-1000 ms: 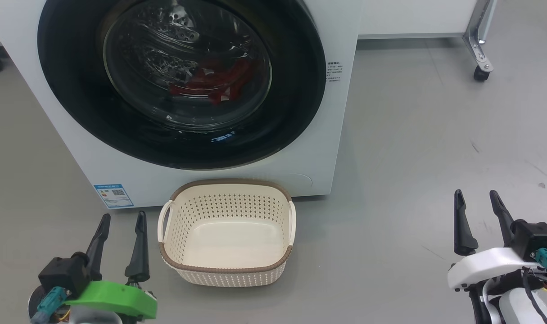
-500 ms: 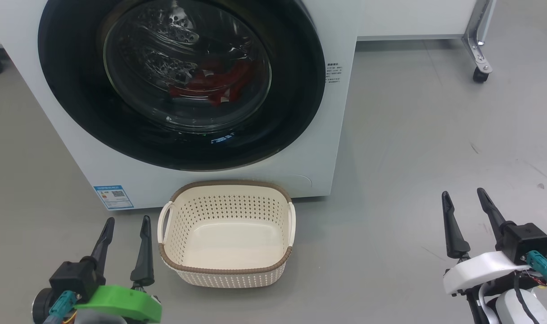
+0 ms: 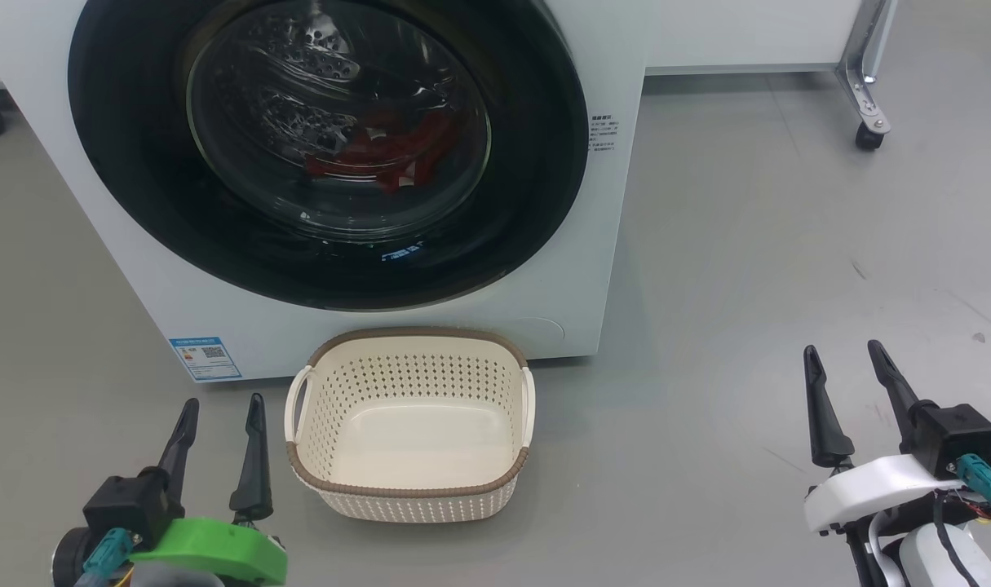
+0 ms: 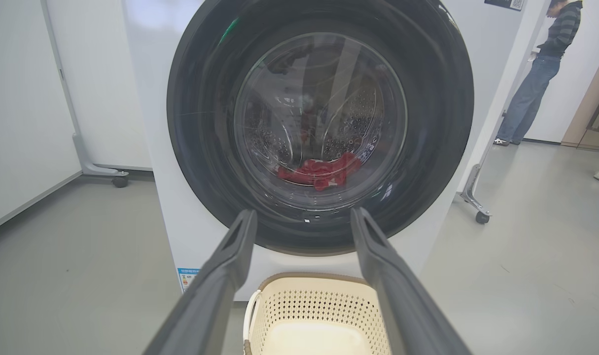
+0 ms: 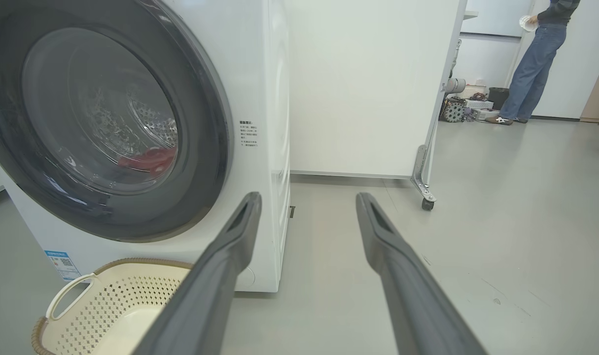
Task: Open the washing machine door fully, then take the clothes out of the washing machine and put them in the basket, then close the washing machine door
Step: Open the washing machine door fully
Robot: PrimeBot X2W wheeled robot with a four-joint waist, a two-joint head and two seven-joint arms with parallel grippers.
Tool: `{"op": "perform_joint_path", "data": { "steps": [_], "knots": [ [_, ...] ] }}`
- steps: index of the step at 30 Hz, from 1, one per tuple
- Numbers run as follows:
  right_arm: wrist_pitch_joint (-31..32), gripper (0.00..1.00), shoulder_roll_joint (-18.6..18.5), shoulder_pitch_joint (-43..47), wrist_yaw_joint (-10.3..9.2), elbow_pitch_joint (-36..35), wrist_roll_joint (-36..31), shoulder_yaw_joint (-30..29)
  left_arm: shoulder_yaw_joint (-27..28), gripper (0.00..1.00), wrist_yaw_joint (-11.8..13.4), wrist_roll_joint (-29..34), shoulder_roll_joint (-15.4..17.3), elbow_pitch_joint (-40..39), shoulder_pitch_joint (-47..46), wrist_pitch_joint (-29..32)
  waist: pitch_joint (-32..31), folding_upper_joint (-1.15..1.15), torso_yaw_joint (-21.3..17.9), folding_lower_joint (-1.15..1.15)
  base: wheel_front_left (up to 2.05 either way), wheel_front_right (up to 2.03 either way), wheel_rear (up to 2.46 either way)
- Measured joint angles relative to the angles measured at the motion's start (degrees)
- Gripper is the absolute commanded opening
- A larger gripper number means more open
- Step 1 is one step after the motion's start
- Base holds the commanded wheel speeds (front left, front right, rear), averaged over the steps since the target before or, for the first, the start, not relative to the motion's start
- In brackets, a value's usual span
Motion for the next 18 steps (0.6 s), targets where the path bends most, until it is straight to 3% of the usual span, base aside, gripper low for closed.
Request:
{"op": "perform_joint_path", "data": {
  "steps": [2,4,18],
  "knots": [
    [0.00,0.96,0.07,0.01,0.00,0.01,-0.01,-0.07,0.16,1.00,-0.01,0.37,-0.03,0.05,0.00,0.00,0.00,0.00,0.00,0.00,0.00,0.00,0.00],
    [0.00,0.00,0.11,0.02,0.00,0.02,-0.01,-0.24,0.22,1.00,-0.07,0.43,-0.08,0.07,0.00,0.00,0.00,0.00,0.00,0.00,0.00,0.00,0.00],
    [-0.02,0.00,0.57,0.30,0.08,0.96,0.00,-0.65,0.56,1.00,-0.57,1.68,-0.89,0.24,0.00,0.00,0.06,0.00,0.08,0.00,0.00,0.00,0.00]
  ]
}}
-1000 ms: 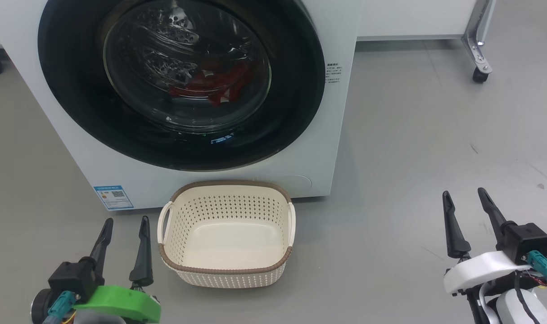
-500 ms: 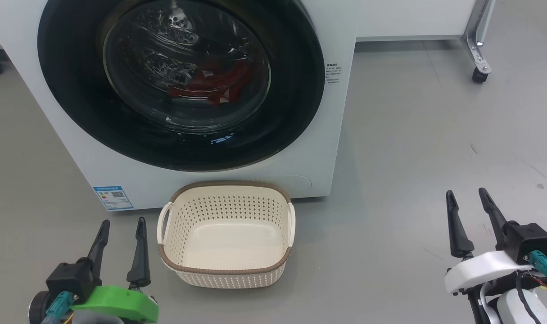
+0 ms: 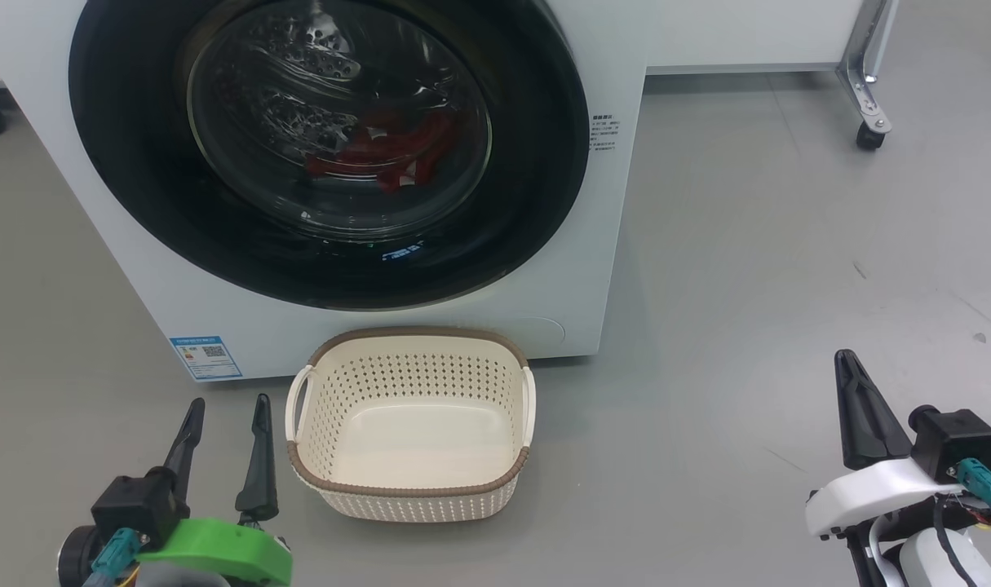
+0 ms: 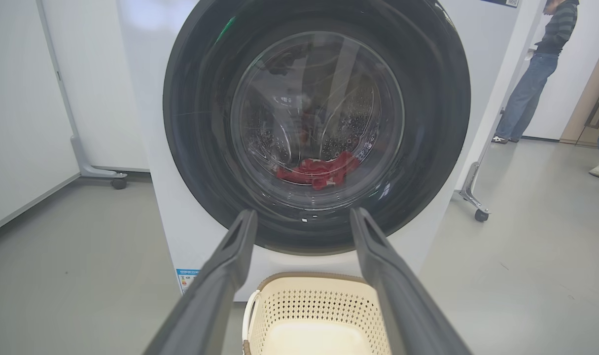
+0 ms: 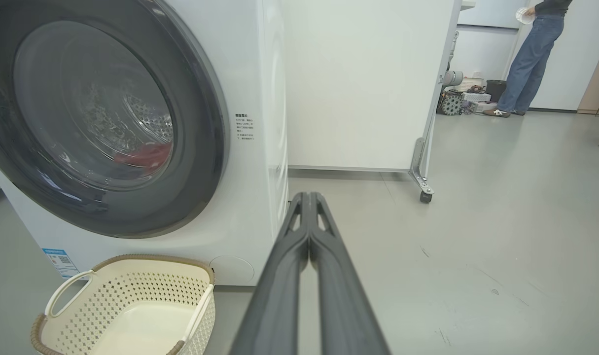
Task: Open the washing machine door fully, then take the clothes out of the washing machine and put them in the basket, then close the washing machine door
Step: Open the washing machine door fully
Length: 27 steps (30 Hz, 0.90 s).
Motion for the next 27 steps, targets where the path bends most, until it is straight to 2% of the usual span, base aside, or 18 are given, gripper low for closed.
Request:
{"op": "perform_joint_path", "data": {
  "steps": [17,27],
  "knots": [
    [-0.40,0.00,3.53,-0.04,0.05,0.67,3.78,-2.64,0.05,1.00,-0.53,1.57,-0.45,-1.02,-0.07,0.00,1.37,0.00,0.37,0.00,0.00,0.00,0.00],
    [0.53,0.00,7.42,-2.60,3.47,0.75,14.19,-5.66,-0.12,1.00,-0.94,1.90,-0.75,-2.48,-1.16,0.00,4.83,0.00,0.79,0.00,0.00,0.00,0.00]
  ]
}}
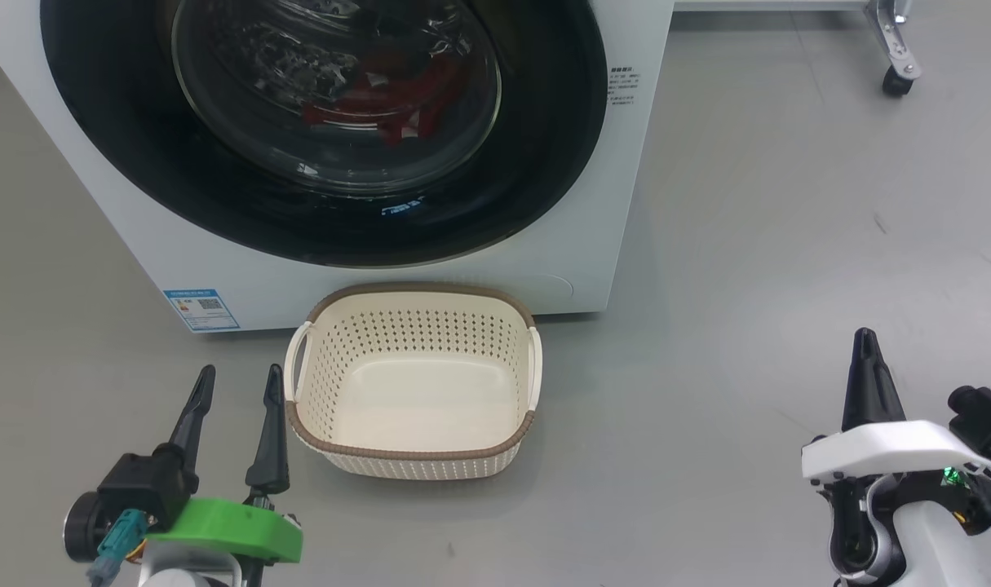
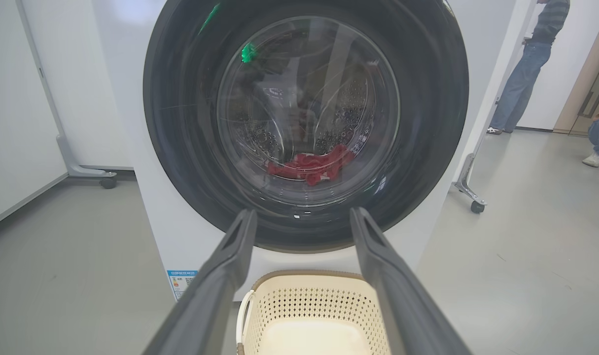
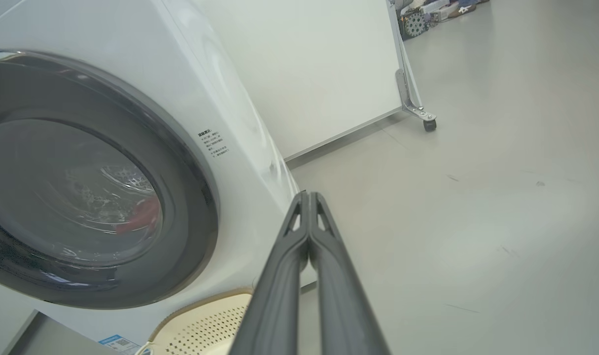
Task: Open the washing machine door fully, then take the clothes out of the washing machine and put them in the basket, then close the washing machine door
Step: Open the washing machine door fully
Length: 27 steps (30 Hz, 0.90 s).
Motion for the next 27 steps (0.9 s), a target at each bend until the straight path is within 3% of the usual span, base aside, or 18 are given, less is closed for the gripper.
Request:
{"op": "perform_joint_path", "data": {
  "steps": [9,17,27],
  "knots": [
    [7.81,0.00,1.97,-7.48,4.65,0.38,22.45,-5.83,-0.55,1.00,-0.48,0.53,-0.55,-1.30,-3.43,0.00,4.48,0.00,0.87,0.00,0.00,0.00,0.00],
    [18.52,0.00,1.78,-16.55,5.04,1.47,40.36,-8.70,-0.93,1.00,-0.56,0.53,-1.26,-2.34,-6.55,-0.01,8.61,0.00,2.37,0.00,0.00,0.00,0.00],
    [28.58,0.00,0.64,-28.46,3.94,1.40,49.07,-10.81,-1.92,1.00,-1.02,0.69,-1.58,-3.37,-9.88,-0.01,14.09,0.00,4.57,0.00,0.00,0.00,0.00]
  ]
}}
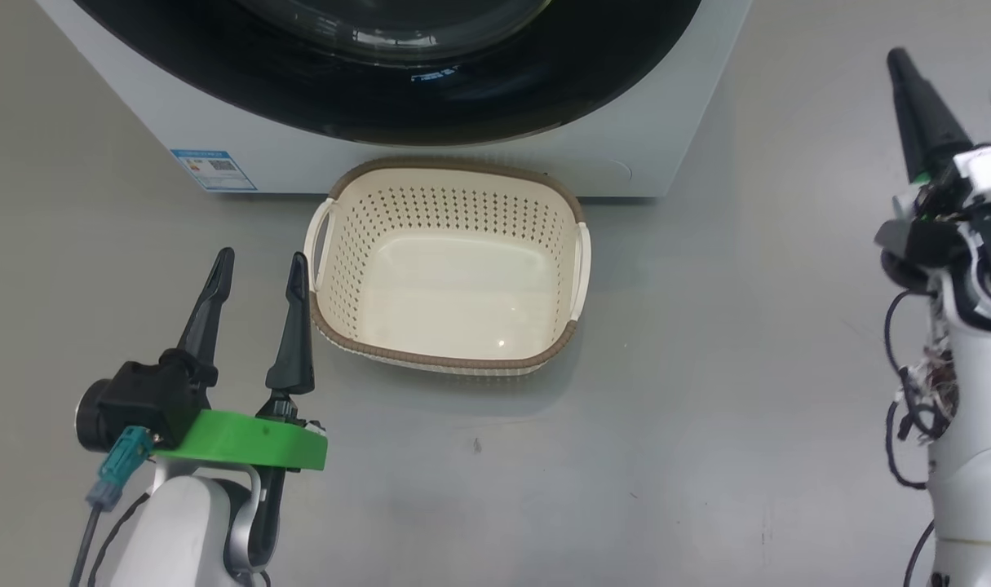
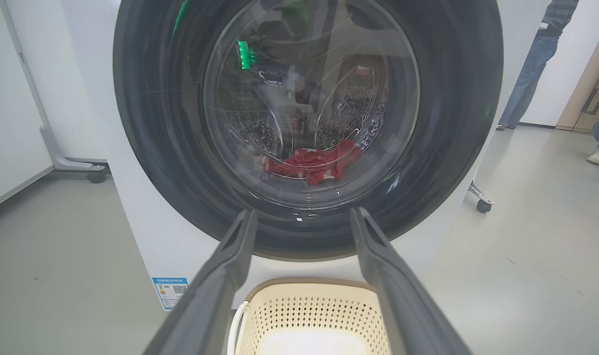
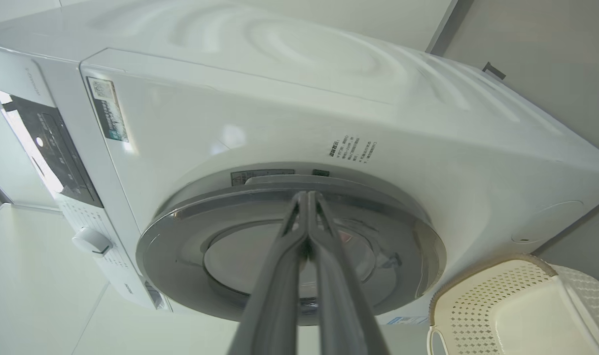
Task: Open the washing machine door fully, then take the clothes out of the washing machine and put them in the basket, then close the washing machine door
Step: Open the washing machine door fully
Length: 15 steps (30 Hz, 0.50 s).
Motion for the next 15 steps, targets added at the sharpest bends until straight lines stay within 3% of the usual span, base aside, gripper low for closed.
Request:
{"op": "perform_joint_path", "data": {
  "steps": [15],
  "knots": [
    [11.37,0.00,-8.01,-15.70,-5.09,-0.35,3.38,0.51,-2.70,1.00,-0.57,0.14,-0.55,-0.99,-5.60,-0.01,7.85,0.00,3.89,0.00,0.00,0.00,0.00]
  ]
}}
